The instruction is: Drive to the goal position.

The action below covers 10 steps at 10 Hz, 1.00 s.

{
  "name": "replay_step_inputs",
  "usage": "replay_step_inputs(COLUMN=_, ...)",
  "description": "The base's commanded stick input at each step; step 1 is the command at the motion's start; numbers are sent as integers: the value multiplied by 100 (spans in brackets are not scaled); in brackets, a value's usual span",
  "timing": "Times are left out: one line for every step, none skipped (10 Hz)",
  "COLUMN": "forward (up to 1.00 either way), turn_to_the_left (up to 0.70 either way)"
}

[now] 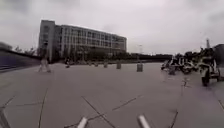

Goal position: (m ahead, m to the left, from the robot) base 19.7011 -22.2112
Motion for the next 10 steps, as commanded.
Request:
replay_step_inputs(forward=100, turn_to_the_left=-27)
replay_step_inputs(forward=100, turn_to_the_left=-9)
replay_step_inputs(forward=100, turn_to_the_left=-2)
replay_step_inputs(forward=100, turn_to_the_left=-29)
replay_step_inputs(forward=100, turn_to_the_left=-2)
replay_step_inputs(forward=100, turn_to_the_left=-2)
replay_step_inputs(forward=100, turn_to_the_left=-16)
replay_step_inputs(forward=100, turn_to_the_left=-23)
replay_step_inputs(forward=100, turn_to_the_left=-2)
replay_step_inputs(forward=100, turn_to_the_left=-11)
